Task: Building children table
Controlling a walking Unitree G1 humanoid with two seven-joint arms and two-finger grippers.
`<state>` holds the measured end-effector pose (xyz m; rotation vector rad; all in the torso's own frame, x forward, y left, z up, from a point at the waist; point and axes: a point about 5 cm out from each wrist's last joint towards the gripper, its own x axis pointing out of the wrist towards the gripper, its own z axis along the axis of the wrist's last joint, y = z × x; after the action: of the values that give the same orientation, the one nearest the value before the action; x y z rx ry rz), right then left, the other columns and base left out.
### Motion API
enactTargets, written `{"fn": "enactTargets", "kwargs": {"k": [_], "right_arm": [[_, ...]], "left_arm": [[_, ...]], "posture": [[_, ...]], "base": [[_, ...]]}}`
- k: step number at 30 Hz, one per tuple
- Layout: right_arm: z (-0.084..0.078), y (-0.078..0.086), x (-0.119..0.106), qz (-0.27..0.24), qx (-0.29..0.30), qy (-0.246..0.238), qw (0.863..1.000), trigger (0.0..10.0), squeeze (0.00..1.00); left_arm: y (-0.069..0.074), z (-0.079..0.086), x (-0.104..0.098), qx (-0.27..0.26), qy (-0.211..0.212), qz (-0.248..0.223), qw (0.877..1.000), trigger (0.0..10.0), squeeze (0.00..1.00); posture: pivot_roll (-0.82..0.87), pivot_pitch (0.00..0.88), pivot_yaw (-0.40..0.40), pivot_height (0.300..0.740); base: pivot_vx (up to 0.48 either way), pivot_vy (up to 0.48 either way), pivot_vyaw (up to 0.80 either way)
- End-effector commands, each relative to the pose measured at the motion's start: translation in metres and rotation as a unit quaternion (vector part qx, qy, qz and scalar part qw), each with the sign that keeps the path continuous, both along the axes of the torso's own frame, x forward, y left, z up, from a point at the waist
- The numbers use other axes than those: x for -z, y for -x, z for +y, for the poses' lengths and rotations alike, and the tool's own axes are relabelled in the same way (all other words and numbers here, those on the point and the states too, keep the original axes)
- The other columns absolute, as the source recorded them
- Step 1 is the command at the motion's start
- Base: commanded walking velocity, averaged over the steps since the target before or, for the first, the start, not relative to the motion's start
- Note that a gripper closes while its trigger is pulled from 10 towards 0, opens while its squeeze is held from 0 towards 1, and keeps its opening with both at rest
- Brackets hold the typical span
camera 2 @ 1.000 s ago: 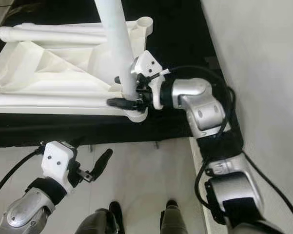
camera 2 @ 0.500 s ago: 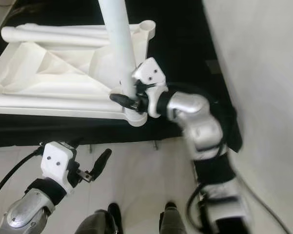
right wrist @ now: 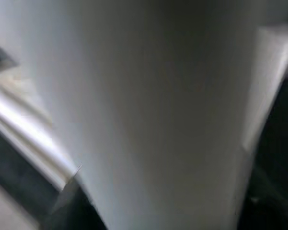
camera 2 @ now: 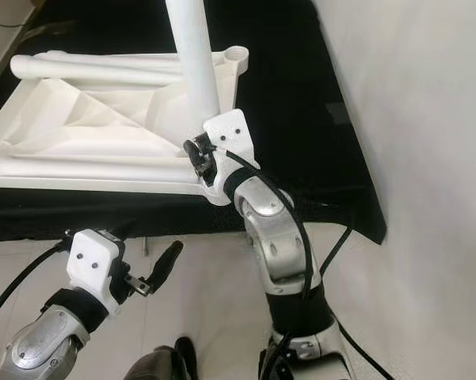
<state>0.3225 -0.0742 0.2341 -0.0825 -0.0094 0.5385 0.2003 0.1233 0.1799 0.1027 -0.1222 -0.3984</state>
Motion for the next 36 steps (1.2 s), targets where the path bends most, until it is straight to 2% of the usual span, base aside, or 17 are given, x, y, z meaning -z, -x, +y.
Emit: {"fn": "enactTargets", "kwargs": {"k": [1, 3, 6, 7, 9, 10, 11, 12, 18, 19, 20, 21, 31, 32, 34, 35, 36], "right_arm": [[0.008, 0.003, 0.008, 0.028, -0.023, -0.014, 0.999, 10.0, 1.00], [0.008, 0.001, -0.007, -0.003, -0.075, -0.027, 0.997, 10.0, 1.00], [0.007, -0.001, -0.013, -0.014, -0.096, -0.030, 0.995, 10.0, 1.00], [0.004, -0.003, -0.019, -0.026, -0.138, -0.016, 0.990, 10.0, 0.00], [-0.003, -0.006, -0.030, -0.047, -0.217, 0.020, 0.975, 10.0, 0.00], [-0.003, -0.006, -0.030, -0.047, -0.217, 0.020, 0.975, 10.0, 0.00], [-0.008, -0.008, -0.037, -0.054, -0.280, 0.049, 0.957, 10.0, 0.00], [-0.008, -0.008, -0.037, -0.054, -0.280, 0.049, 0.957, 10.0, 0.00], [-0.013, -0.009, -0.045, -0.055, -0.355, 0.078, 0.930, 10.0, 0.00], [-0.013, -0.010, -0.045, -0.055, -0.360, 0.080, 0.928, 2.3, 0.00], [-0.013, -0.010, -0.045, -0.055, -0.360, 0.080, 0.928, 2.3, 0.00], [-0.015, -0.012, -0.047, -0.055, -0.370, 0.082, 0.924, 0.0, 0.00], [-0.019, -0.017, -0.048, -0.057, -0.394, 0.088, 0.913, 0.0, 0.00], [-0.027, -0.019, -0.039, -0.037, -0.320, 0.075, 0.944, 0.0, 0.00], [-0.030, -0.019, -0.036, -0.031, -0.298, 0.072, 0.951, 0.0, 0.00], [-0.029, -0.018, -0.023, -0.012, -0.237, 0.069, 0.969, 0.0, 0.00], [-0.028, -0.017, -0.014, -0.001, -0.198, 0.068, 0.978, 0.0, 0.00]], "left_arm": [[0.000, 0.004, 0.005, -0.011, -0.003, 0.012, 1.000, 10.0, 0.00], [0.000, 0.004, 0.005, -0.012, -0.002, 0.011, 1.000, 10.0, 0.00], [0.000, 0.004, 0.005, -0.012, -0.002, 0.011, 1.000, 10.0, 0.00], [0.000, 0.003, 0.005, -0.012, -0.002, 0.011, 1.000, 10.0, 0.00], [0.000, 0.003, 0.005, -0.012, -0.002, 0.011, 1.000, 10.0, 0.00], [0.000, 0.003, 0.005, -0.012, -0.002, 0.011, 1.000, 10.0, 0.00], [0.000, 0.002, 0.005, -0.013, -0.002, 0.011, 1.000, 10.0, 0.00], [0.000, 0.002, 0.005, -0.013, -0.002, 0.011, 1.000, 10.0, 0.00], [0.000, 0.001, 0.005, -0.013, -0.002, 0.011, 1.000, 10.0, 0.00], [0.000, 0.001, 0.005, -0.013, -0.002, 0.011, 1.000, 10.0, 0.00], [0.000, 0.001, 0.005, -0.013, -0.002, 0.011, 1.000, 10.0, 0.00], [0.000, 0.001, 0.005, -0.012, -0.002, 0.011, 1.000, 10.0, 0.00], [0.000, 0.001, 0.005, -0.013, -0.002, 0.011, 1.000, 10.0, 0.00], [0.000, 0.001, 0.006, -0.011, -0.001, 0.012, 1.000, 10.0, 0.00], [0.000, 0.001, 0.006, -0.011, 0.000, 0.012, 1.000, 10.0, 0.00], [0.000, 0.002, 0.006, -0.011, 0.000, 0.012, 1.000, 10.0, 0.00], [0.000, 0.002, 0.006, -0.011, 0.000, 0.012, 1.000, 10.0, 0.00]], "posture": [[-0.01, 0.334, 0.095, 0.740], [-0.01, 0.334, 0.096, 0.740], [-0.01, 0.334, 0.096, 0.740], [0.00, 0.334, 0.092, 0.740], [0.00, 0.333, 0.092, 0.740], [0.00, 0.333, 0.092, 0.740], [0.00, 0.331, 0.093, 0.740], [0.00, 0.331, 0.093, 0.740], [0.00, 0.333, 0.096, 0.740], [0.01, 0.333, 0.097, 0.740], [0.01, 0.333, 0.097, 0.740], [0.01, 0.334, 0.097, 0.740], [0.01, 0.334, 0.097, 0.740], [-0.01, 0.334, 0.097, 0.740], [-0.01, 0.334, 0.097, 0.740], [-0.01, 0.337, 0.091, 0.740], [-0.01, 0.337, 0.091, 0.740]], "base": [[0.000, 0.000, 0.00], [0.000, 0.000, 0.00], [0.000, 0.000, 0.00], [0.000, 0.000, 0.00], [0.000, 0.000, 0.00], [0.000, 0.000, 0.00], [0.000, 0.000, 0.00], [0.000, 0.000, 0.00], [0.000, 0.000, 0.00], [0.000, 0.000, 0.00], [0.000, 0.000, 0.00], [0.000, 0.000, 0.00], [0.000, 0.000, 0.00], [0.000, 0.000, 0.00], [0.000, 0.000, 0.00], [0.000, 0.000, 0.00], [0.000, 0.000, 0.00]]}}
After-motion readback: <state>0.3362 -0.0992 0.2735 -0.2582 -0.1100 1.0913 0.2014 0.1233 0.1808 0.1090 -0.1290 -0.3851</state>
